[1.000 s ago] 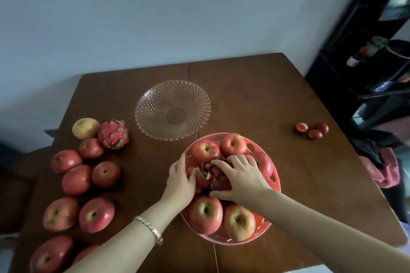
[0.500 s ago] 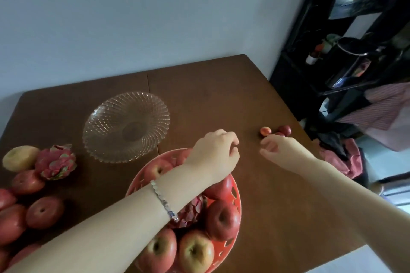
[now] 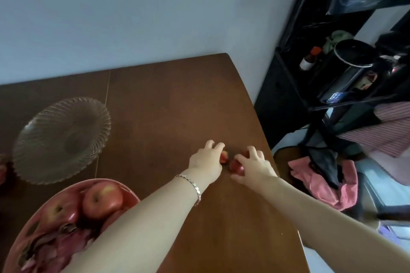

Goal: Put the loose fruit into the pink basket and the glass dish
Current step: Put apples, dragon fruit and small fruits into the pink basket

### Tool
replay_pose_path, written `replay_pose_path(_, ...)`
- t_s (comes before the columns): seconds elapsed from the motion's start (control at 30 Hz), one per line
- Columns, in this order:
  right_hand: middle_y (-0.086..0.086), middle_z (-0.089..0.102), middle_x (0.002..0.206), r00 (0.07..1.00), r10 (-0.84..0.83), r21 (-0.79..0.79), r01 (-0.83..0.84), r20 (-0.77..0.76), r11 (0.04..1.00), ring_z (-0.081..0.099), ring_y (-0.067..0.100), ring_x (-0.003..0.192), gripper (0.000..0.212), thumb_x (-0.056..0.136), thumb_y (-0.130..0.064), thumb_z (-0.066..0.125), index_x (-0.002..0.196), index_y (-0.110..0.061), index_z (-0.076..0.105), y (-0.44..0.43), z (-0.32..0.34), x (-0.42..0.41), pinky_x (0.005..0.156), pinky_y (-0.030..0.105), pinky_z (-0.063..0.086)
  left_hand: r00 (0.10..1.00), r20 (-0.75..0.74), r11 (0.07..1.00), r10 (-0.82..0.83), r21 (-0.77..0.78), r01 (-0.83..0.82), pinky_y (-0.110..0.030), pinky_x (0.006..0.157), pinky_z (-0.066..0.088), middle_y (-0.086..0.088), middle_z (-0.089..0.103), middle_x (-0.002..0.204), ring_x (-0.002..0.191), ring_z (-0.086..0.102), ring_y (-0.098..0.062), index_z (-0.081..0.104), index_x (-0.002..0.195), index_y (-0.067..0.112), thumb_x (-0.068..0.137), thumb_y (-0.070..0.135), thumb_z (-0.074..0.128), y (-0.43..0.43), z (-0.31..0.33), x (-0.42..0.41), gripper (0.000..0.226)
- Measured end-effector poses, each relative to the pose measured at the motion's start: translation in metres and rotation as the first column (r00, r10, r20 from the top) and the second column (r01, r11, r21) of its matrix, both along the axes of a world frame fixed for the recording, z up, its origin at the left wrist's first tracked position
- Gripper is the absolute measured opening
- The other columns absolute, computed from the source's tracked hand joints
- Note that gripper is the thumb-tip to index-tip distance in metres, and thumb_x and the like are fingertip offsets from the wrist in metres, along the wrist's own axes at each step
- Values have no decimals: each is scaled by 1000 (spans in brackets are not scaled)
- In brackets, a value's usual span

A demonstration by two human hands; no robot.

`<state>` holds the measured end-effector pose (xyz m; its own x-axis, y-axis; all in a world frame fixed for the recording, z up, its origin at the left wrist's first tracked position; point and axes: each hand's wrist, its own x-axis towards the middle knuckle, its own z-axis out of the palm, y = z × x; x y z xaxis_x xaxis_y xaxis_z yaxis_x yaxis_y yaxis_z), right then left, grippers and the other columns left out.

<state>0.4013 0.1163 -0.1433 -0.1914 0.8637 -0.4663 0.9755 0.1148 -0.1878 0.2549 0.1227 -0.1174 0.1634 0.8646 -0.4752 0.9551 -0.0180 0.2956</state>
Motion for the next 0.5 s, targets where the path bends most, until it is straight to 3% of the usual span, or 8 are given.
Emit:
replay_pose_path(0.07,9,28,140,999,50,35,-50,11,998,31,30,127,48,85,-46,54,129,-28,43,1,-8,5,101,41,38,999,-29,999,-41,7,42,-38,92,44,2,19,156,124,43,-29,28,143,27,94,14,44,7,-15,7,53)
replay_pose_path(0.13,8,29,139,998,63,59,-62,-27,996,31,29,126,44,86,-44,54,126,-26,47,1,-13,8,100,39,39,991,-88,994,-104,15,106,-37,93,40,4,21,156,127,38,-29,28,143,27,94,10,43,9,-24,9,54)
replay_pose_path(0.23,6,29,137,991,58,30,-55,-122,998,32,24,124,42,84,-41,55,122,-23,51,-2,-15,14,94,33,45,989,-111,994,-94,44,99,-34,79,38,-1,41,139,117,42,-27,38,135,24,91,0,40,7,-31,14,50)
replay_pose_path(0.33,-1,35,129,953,-51,15,58,-300,998,40,19,115,37,82,-39,58,116,-23,56,-9,-12,20,89,28,45,994,-87,995,-69,61,75,-34,73,39,-5,50,120,107,49,-27,46,118,16,91,3,43,5,-26,16,31)
replay_pose_path(0.43,-9,45,112,793,-291,-100,282,-535,954,52,14,99,26,84,-36,60,106,-23,58,-17,1,21,77,15,43,997,54,997,52,60,-55,-34,77,46,-1,51,116,101,55,-25,46,111,16,90,14,53,-4,-8,12,23)
replay_pose_path(0.5,-3,52,101,574,-524,-376,365,-630,852,58,16,86,18,89,-32,54,102,-21,56,-23,16,16,66,17,48,978,166,987,127,78,-141,-32,81,52,3,51,110,95,57,-20,46,108,18,88,18,59,-17,11,2,24)
